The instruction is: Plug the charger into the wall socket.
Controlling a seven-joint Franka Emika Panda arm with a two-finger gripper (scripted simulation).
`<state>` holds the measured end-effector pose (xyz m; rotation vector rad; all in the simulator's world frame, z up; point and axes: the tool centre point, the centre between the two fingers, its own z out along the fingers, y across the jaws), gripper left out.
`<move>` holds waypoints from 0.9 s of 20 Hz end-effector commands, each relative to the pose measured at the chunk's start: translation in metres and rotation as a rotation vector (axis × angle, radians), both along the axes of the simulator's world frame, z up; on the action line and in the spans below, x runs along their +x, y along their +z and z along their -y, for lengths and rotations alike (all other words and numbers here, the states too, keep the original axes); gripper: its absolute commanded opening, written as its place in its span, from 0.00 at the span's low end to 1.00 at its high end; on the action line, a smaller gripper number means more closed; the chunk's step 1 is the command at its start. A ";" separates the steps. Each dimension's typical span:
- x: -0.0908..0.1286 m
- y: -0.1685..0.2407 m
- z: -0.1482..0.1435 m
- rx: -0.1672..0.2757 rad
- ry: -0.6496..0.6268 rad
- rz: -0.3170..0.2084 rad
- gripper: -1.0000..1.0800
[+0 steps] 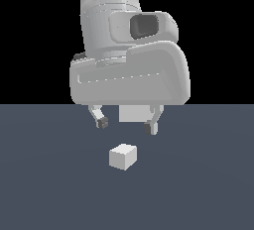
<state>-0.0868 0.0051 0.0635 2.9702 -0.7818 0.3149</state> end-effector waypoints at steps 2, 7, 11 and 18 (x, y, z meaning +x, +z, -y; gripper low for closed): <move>0.000 -0.001 0.000 -0.001 -0.006 0.003 0.96; -0.001 -0.005 0.000 -0.001 -0.004 0.001 0.96; -0.001 -0.018 0.000 0.000 -0.005 0.002 0.96; -0.001 -0.046 -0.001 0.000 -0.006 0.002 0.96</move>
